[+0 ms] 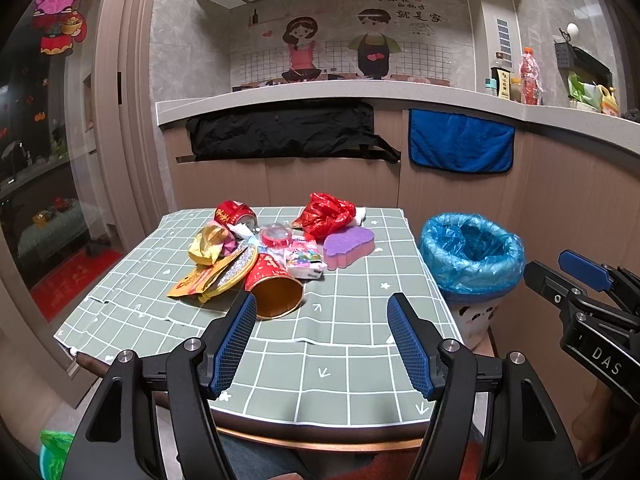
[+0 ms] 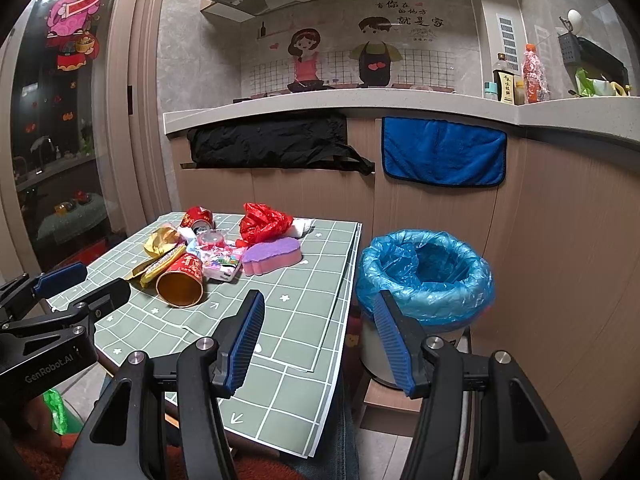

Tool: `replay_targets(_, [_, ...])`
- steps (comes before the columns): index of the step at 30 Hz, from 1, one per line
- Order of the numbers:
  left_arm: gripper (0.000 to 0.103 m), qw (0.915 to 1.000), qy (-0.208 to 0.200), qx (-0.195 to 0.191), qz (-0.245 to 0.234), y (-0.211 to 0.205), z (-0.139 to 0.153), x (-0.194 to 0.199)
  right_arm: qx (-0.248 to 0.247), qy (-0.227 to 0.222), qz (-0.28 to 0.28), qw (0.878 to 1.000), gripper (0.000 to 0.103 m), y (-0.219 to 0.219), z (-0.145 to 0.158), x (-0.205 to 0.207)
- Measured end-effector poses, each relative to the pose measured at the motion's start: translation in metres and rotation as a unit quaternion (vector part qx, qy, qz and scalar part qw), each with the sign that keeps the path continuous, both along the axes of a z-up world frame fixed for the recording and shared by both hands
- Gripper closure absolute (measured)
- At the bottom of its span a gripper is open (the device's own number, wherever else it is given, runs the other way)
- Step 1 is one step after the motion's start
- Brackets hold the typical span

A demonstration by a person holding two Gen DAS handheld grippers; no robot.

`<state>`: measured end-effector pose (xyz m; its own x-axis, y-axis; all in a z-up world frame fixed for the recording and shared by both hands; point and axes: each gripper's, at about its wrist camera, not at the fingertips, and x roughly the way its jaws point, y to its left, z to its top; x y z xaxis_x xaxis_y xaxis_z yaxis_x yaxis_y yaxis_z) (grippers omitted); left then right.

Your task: Collect trash

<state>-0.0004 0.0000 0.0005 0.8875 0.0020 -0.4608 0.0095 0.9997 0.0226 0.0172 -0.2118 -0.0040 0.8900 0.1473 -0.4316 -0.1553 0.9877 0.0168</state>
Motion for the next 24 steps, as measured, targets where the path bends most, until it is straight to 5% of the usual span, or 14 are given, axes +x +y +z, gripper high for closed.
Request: replay_targets(24, [0.035,1.0000,0.001,-0.002,-0.001,0.0006,0.0000,0.0003,0.005,0.003,0.002,1.000,0.049,-0.0006,-0.0008,-0.0009])
